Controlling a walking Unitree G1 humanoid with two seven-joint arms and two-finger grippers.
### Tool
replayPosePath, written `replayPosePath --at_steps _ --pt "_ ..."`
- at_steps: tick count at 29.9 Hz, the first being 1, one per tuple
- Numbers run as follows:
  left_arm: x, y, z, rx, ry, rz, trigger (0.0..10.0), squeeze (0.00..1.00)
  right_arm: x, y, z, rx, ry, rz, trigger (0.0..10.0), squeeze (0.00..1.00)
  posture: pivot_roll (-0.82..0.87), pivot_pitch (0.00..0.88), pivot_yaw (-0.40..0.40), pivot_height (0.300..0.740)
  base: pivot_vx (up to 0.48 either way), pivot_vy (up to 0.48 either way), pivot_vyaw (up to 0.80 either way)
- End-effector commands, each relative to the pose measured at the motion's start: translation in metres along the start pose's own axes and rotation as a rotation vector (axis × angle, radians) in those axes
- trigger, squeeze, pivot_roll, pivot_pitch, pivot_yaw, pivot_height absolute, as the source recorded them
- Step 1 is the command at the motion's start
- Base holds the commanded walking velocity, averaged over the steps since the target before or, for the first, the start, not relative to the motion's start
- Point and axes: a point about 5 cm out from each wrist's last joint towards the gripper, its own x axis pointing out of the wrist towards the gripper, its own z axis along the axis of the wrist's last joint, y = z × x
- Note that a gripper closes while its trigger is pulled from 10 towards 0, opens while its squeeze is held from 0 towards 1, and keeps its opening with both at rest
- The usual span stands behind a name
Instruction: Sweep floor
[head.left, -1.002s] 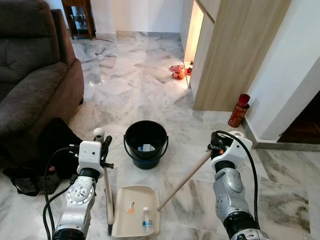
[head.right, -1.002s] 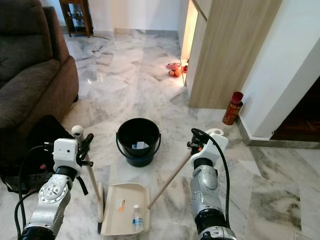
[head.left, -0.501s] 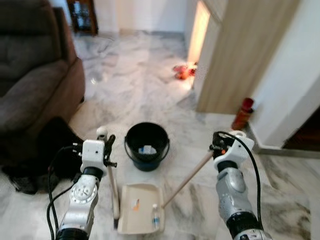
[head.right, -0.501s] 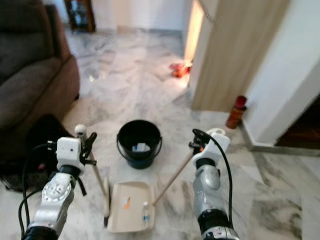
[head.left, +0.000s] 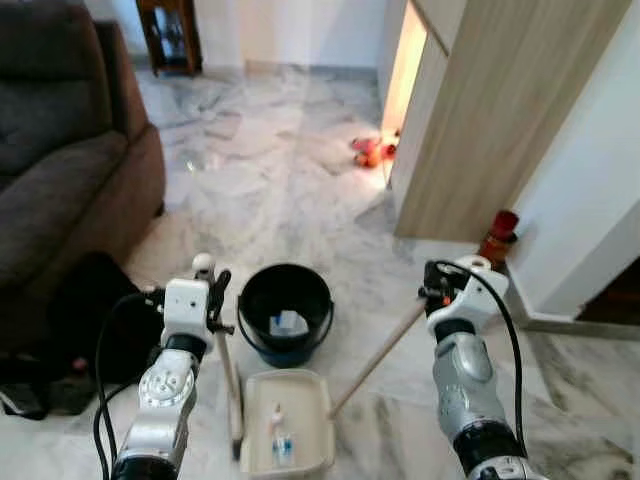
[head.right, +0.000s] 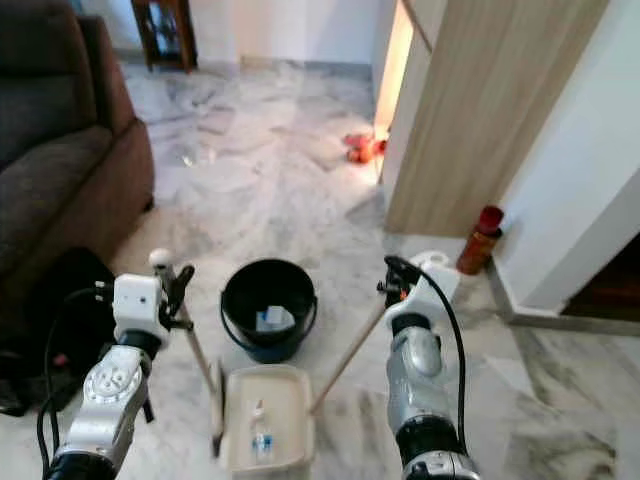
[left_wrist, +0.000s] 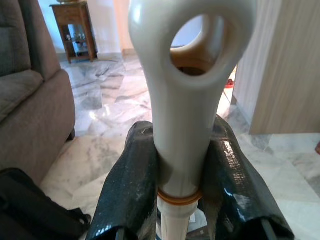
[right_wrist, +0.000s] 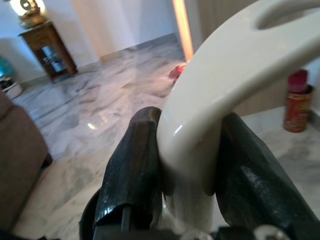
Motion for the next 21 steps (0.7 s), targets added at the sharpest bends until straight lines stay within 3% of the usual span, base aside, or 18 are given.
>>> replayPosePath --at_steps 1,16,21 --pt "0.003 0.001 0.01 0.012 -0.049 -0.003 10.0 0.0 0.003 0.007 0.007 0.041 -0.032 0.026 10.0 0.0 0.2 0.0 -0.037 0.74 0.0 0.0 0.0" --pt "0.001 0.001 0.008 0.011 -0.044 -0.004 10.0 0.0 -0.002 0.012 0.014 -0.022 -0.071 0.145 10.0 0.0 0.19 0.0 -0.032 0.74 0.0 0.0 0.0" --pt "-0.005 0.006 -0.001 0.075 -0.014 -0.026 10.0 0.0 -0.011 0.015 0.021 -0.046 -0.102 0.21 10.0 0.0 0.19 0.0 -0.032 0.74 0.0 0.0 0.0"
